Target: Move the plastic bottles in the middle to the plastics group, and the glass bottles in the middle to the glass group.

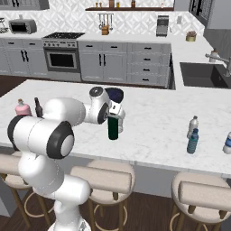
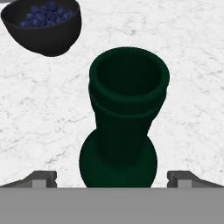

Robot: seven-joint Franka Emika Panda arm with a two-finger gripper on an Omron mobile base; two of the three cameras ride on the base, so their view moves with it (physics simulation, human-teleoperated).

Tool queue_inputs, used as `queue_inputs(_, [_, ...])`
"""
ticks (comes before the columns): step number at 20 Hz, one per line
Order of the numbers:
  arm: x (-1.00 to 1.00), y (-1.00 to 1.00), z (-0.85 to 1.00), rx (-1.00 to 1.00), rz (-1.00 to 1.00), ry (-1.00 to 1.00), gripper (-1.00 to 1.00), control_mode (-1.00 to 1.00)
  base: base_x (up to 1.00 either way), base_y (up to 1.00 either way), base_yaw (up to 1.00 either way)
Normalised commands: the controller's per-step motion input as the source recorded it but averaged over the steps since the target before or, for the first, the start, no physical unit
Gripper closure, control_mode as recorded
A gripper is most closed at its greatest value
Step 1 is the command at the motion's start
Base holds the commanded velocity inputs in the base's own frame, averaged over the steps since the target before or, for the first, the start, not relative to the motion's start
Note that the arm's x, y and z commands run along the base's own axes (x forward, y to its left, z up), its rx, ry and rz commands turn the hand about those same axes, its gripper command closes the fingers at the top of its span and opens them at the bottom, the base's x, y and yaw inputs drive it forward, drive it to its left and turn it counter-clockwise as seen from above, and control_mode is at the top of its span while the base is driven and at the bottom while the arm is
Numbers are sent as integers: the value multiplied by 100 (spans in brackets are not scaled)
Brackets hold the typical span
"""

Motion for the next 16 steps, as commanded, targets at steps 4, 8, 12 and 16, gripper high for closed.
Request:
queue_inputs(4, [15, -9, -2, 0, 0, 3, -100, -100, 0, 0, 0])
queue_inputs(8, [3, -2, -1, 0, 0, 2, -100, -100, 0, 0, 0])
queue_inputs(12, [0, 0, 0, 0, 0, 0, 100, -100, 0, 0, 0])
queue_inputs(16, [0, 0, 0, 0, 0, 0, 100, -100, 0, 0, 0])
